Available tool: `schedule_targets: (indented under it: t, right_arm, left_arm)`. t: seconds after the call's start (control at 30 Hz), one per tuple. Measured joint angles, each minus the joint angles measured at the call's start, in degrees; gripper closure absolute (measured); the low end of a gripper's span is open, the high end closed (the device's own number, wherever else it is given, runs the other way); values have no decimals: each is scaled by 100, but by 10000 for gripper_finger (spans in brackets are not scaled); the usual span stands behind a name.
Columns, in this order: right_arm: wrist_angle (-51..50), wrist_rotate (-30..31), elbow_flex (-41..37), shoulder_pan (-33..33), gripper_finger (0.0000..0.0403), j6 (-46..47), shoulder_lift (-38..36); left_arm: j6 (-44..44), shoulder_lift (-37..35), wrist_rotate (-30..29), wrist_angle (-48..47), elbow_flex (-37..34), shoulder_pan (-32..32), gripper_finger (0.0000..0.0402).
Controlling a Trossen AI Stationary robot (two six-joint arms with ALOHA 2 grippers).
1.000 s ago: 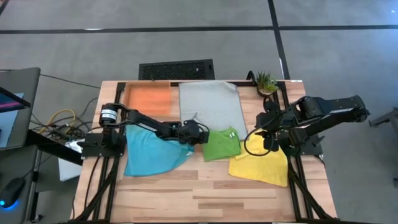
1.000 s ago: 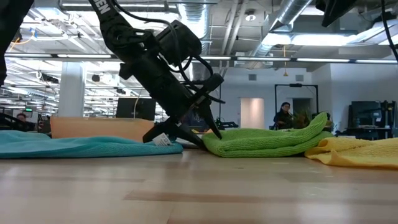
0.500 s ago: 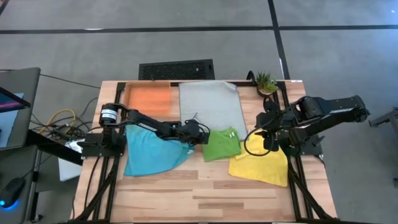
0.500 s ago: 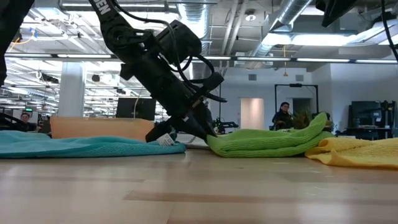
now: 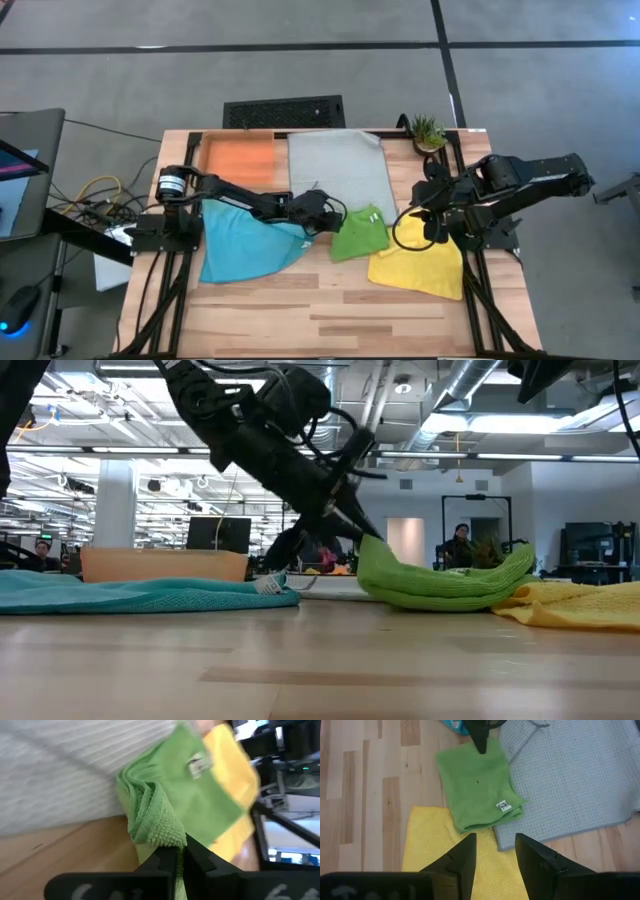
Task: Fold microfiber towels
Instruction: Put the green microfiber towel into the orange bin
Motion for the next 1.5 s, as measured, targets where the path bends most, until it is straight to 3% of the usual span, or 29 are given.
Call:
schedule_targets:
  t: [0.33,0.63,1.1,1.5]
  right_arm:
    - [-39,0,0,0,244,0,-2]
    - [-37,2,0,0,244,-135,0]
    - [8,7,-2,0,244,-571,0]
    - [73,280,0,-2,244,-745,0]
  left_arm:
    - [514,-331,21,-1342,706,9,401]
    - [808,-1013,-689,-3296,1386,11,401]
    - [838,-2349,-1671,-4605,1557,244,401]
    - [1280,-3511,-1848,-5745,1555,1153,401]
